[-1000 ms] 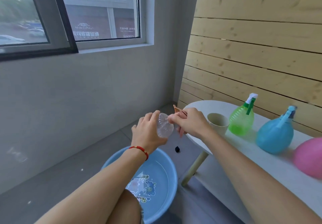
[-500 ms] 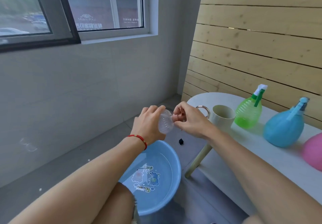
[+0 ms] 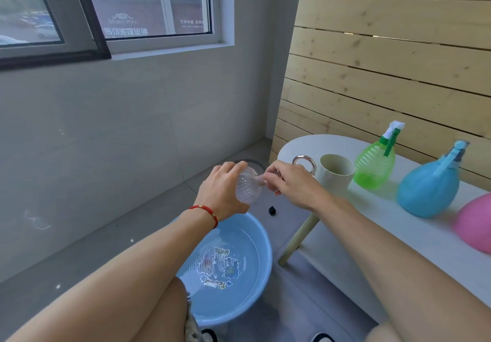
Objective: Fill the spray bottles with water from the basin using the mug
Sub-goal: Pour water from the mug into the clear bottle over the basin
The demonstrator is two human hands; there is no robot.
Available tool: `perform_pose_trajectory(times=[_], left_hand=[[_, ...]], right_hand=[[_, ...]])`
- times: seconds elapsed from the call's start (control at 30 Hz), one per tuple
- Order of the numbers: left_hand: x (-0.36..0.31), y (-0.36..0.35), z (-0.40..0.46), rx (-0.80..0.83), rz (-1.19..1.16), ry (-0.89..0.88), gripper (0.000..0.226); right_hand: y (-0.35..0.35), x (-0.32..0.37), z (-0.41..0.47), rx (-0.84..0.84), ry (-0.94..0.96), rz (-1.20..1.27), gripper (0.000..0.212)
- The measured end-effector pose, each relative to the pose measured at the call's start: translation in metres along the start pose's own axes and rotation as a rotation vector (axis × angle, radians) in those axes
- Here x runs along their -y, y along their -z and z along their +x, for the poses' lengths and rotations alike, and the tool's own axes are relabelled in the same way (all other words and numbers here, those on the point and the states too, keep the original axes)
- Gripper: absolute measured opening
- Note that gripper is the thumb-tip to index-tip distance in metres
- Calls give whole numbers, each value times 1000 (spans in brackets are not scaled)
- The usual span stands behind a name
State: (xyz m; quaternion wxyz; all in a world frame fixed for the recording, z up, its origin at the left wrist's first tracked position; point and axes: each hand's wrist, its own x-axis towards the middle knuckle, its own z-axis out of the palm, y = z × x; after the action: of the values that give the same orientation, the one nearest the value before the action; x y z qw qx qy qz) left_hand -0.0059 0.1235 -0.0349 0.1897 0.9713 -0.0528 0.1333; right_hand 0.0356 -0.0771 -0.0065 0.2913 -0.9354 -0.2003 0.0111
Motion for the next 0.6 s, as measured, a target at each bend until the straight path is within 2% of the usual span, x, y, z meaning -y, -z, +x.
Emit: perform_pose_trajectory(times=[0.07, 0.17, 0.33, 0.47, 0.6], left_hand=[[2, 0, 2, 18, 4, -2, 96], [3, 5, 6, 53, 23, -8, 96], [-2, 3, 2, 79, 11, -38, 96], [-15, -4, 0, 116, -46, -36, 98], [-33, -15, 0, 188, -75, -78, 91]], right_hand=[[1, -2, 0, 5, 39, 2, 28], [4, -6, -3, -6, 98, -28, 33], [24, -16, -30, -82, 108, 6, 26], [48, -30, -73, -123, 8, 58, 22], [71, -55, -118, -202, -158, 236, 14]])
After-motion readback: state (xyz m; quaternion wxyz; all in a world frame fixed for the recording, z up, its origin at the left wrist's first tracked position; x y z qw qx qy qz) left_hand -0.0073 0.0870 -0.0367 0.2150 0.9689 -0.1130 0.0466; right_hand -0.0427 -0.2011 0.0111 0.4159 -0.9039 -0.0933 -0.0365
